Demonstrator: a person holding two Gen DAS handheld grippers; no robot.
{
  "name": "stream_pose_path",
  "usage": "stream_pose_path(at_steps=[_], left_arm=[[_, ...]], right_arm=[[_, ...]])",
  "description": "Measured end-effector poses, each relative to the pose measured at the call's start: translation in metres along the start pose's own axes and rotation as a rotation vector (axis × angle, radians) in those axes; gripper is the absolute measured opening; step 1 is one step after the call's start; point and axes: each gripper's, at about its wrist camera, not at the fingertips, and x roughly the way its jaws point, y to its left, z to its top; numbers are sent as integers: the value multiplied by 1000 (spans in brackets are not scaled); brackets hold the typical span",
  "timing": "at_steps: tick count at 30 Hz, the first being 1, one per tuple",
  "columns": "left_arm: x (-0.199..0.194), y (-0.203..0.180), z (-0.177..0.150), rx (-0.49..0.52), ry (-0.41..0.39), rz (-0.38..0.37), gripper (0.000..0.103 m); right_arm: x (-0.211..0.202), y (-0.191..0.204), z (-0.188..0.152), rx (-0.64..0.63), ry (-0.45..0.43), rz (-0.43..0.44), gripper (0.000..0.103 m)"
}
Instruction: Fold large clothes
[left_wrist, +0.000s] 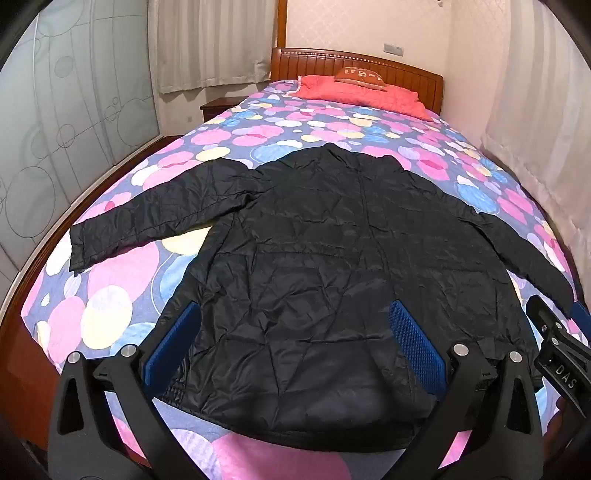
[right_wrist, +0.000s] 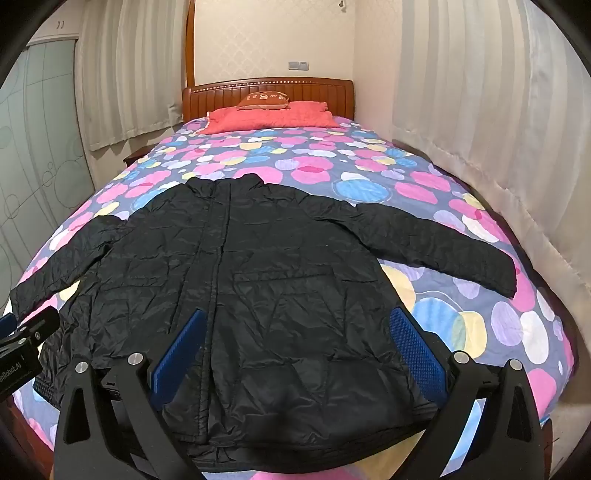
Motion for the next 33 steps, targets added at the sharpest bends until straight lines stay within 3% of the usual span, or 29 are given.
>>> stream_pose_path(at_steps=[33], left_arm=[[0, 0, 0, -5, -6, 1, 101]], right_arm=[[1, -2, -3, -4, 2, -2, 99]])
